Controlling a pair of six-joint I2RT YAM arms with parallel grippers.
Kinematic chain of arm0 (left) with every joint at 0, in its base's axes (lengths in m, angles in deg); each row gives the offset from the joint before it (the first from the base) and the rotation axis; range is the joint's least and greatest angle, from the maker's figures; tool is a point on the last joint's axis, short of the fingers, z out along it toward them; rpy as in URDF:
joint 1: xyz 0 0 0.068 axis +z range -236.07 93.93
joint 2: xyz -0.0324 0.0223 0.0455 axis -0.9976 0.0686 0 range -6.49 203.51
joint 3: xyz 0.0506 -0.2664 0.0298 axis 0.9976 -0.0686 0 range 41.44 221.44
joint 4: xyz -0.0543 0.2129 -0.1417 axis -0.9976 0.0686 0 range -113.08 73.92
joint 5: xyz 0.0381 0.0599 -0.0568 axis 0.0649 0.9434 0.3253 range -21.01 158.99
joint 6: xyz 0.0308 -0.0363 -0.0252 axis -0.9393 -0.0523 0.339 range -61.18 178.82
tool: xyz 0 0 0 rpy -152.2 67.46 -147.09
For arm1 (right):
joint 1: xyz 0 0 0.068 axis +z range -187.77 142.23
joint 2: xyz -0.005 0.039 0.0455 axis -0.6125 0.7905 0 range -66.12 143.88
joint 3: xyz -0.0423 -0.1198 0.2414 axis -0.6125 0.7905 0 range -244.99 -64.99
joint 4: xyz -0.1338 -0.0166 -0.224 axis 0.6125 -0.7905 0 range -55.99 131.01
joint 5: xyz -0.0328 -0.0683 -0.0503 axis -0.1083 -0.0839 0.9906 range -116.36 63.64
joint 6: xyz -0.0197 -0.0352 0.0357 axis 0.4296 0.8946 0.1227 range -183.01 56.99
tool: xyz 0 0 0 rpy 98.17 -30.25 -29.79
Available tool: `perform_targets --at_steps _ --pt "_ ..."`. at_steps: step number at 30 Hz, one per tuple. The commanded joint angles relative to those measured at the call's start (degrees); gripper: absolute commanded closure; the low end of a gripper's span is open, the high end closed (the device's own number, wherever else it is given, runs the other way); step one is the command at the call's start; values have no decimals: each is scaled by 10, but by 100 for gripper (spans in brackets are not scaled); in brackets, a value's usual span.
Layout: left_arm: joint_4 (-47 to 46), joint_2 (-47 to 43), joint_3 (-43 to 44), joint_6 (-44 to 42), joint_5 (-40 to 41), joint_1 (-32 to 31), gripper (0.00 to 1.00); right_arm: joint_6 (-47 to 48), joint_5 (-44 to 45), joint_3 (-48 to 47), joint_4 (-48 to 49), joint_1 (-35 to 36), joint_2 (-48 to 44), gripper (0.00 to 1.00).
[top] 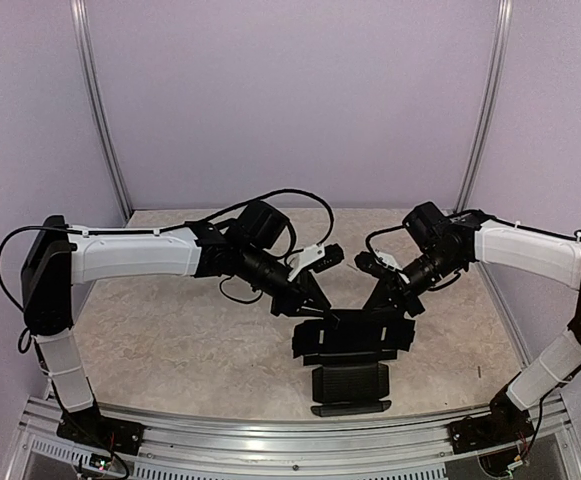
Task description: Fold the paper box
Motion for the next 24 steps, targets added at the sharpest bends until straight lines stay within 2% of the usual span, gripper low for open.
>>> perform_targets --at_steps 1,3,6,12,19,24 --pt "0 23 13 -11 13 -11 81 10 -79 -28 4 5 2 100" --pt "3 23 14 -11 13 -12 80 10 -78 -28 4 5 4 100" --pt "-1 14 4 -14 15 -14 73 14 -77 -28 1 5 8 100" --pt "1 -18 -25 -27 38 -14 72 21 -82 -35 -12 5 11 100" --pt "-57 -61 -86 -15 46 -16 69 31 -91 -39 -31 4 11 100" --pt "-60 -67 -94 -14 51 -16 69 33 -91 -39 -36 4 13 100"
